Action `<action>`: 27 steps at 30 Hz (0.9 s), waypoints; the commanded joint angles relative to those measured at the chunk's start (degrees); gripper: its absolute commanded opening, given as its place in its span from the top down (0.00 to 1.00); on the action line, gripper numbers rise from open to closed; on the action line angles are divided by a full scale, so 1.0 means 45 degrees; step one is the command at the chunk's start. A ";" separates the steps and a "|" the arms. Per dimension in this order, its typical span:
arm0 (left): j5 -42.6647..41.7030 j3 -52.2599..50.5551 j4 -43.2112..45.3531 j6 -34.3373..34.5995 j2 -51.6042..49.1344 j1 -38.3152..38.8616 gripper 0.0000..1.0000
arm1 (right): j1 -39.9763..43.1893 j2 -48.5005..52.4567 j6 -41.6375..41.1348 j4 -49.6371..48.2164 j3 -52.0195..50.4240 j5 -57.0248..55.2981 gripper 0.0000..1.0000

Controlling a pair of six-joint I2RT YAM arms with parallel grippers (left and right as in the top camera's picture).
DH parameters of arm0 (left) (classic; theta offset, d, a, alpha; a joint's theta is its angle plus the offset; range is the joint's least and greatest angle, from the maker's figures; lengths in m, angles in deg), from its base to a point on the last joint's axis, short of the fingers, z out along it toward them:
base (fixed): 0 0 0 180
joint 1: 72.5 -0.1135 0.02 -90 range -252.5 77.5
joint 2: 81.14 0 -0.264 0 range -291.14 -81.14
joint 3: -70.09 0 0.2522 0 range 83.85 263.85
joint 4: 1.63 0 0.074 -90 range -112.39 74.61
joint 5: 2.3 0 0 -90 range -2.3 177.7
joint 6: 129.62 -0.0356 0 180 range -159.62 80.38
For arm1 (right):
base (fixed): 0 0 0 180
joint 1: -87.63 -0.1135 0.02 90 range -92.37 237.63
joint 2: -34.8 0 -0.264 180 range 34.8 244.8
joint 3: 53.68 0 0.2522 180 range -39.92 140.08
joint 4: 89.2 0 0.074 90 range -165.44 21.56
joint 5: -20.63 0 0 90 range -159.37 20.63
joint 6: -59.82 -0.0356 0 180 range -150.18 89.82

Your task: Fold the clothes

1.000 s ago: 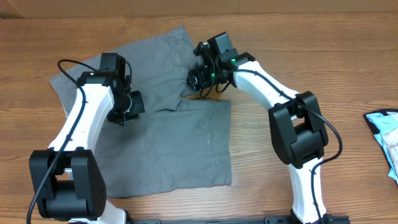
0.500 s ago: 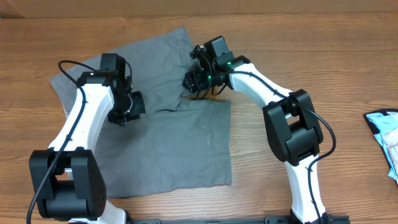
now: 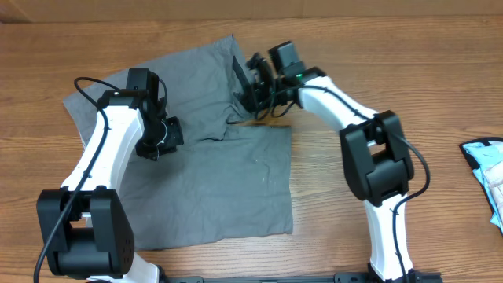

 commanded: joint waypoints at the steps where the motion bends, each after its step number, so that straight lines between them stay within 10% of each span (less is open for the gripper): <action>1: -0.0141 0.0223 0.0034 -0.0238 0.0010 0.0097 0.91 | 0.0840 -0.0068 -0.0602 -0.0024 0.0442 0.0894 0.77; 16: -0.0141 0.0223 0.0189 -0.0238 0.0010 0.0097 0.91 | -0.0068 -0.0049 0.1035 0.2152 0.0321 -0.0408 0.48; 27: -0.0141 0.0223 0.0185 -0.0243 0.0010 0.0097 0.91 | -0.0447 -0.0306 0.1661 0.1870 0.0738 -0.2856 0.48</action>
